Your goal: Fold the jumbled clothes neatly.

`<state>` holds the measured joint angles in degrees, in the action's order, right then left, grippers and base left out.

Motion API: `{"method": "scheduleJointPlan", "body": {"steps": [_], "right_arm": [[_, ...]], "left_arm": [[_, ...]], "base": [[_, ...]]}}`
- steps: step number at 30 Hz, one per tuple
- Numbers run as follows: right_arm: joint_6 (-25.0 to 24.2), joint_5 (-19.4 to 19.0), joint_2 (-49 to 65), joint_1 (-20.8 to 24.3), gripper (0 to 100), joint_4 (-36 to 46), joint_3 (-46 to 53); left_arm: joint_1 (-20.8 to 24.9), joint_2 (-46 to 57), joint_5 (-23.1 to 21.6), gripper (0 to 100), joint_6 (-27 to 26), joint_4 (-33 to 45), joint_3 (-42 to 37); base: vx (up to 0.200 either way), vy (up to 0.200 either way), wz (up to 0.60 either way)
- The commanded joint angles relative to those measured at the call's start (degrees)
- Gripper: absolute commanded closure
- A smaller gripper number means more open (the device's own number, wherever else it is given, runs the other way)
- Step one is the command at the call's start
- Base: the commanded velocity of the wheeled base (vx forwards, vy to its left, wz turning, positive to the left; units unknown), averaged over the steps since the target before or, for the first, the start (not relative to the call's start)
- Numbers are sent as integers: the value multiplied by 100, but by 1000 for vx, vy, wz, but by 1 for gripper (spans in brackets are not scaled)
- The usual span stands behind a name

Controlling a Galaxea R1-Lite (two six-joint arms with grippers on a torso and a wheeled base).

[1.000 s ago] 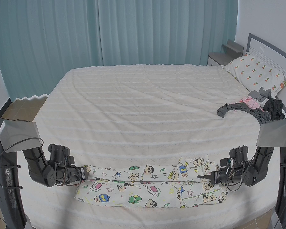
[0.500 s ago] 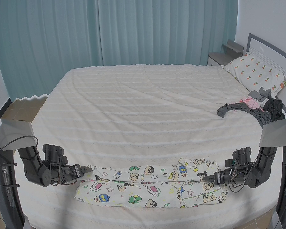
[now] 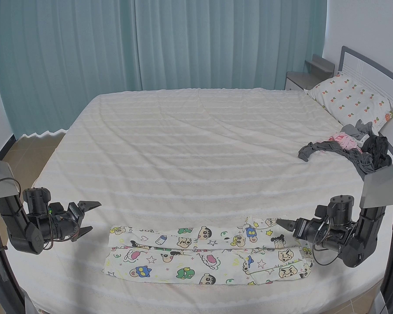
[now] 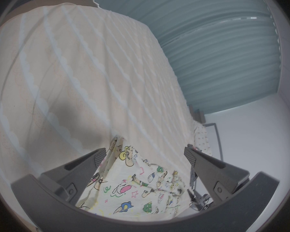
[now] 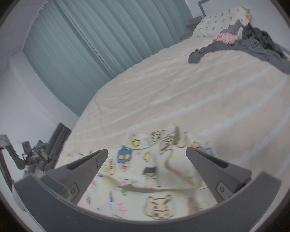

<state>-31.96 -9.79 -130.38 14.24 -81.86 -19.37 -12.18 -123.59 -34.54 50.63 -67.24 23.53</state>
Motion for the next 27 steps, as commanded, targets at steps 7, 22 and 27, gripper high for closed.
{"method": "scheduleJointPlan", "body": {"steps": [7,22,27], "right_arm": [[-934,21,-656,642,0,-120,-700],[-794,1049,-1482,264,0,-199,-788],[-820,1172,-1473,255,0,-524,-559]], "left_arm": [[-83,-122,-44,0,-71,-685,-349],[14,-403,166,0,-396,-1133,-560],[23,-429,166,0,-510,-1142,-595]], "base": [[0,0,0],[0,0,0],[0,0,0]]}}
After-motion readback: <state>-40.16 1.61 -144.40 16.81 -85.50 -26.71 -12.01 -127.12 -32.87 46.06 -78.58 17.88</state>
